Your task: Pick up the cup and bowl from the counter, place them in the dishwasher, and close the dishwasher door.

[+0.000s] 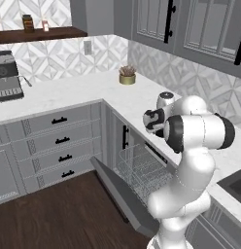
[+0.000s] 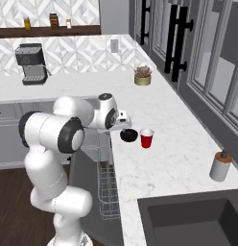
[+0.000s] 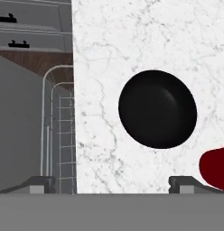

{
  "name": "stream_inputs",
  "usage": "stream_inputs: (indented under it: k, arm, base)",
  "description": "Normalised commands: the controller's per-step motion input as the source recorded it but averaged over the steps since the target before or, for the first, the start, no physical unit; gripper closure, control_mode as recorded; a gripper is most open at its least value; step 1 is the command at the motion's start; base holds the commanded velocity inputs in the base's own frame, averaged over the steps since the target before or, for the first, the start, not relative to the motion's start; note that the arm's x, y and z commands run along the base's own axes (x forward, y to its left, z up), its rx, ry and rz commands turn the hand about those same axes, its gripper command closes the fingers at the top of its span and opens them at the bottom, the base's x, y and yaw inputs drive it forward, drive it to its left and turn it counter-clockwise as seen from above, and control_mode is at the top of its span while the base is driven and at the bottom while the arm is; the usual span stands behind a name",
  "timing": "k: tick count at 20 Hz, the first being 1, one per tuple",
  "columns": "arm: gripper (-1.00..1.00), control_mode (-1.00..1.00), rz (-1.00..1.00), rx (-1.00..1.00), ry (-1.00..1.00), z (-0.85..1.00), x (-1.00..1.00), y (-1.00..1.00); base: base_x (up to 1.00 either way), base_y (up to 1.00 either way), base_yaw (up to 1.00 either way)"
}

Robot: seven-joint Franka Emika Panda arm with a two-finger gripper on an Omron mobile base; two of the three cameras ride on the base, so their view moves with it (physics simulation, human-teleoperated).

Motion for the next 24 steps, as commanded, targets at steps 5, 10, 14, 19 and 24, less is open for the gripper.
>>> stream_inputs:
  k: [5, 10, 14, 19, 24]
  arm:
    - [-1.00, -1.00, 0.00, -0.01, 0.00, -0.36, 0.41, -0.01]
    - [-1.00, -1.00, 0.00, 0.00, 0.01, -0.26, 0.37, -0.17]
    - [-1.00, -1.00, 0.00, 0.00, 0.03, -0.20, 0.38, -0.08]
    - [-1.00, -1.00, 0.00, 0.00, 0.03, -0.19, 0.34, -0.05]
    - [-1.00, -1.00, 0.00, 0.00, 0.05, -0.26, 0.24, -0.09]
  base:
    - [0.00, 0.00, 0.00]
    - [0.00, 0.00, 0.00]
    - [0.00, 0.00, 0.00]
    - [0.00, 0.00, 0.00]
    - [0.00, 0.00, 0.00]
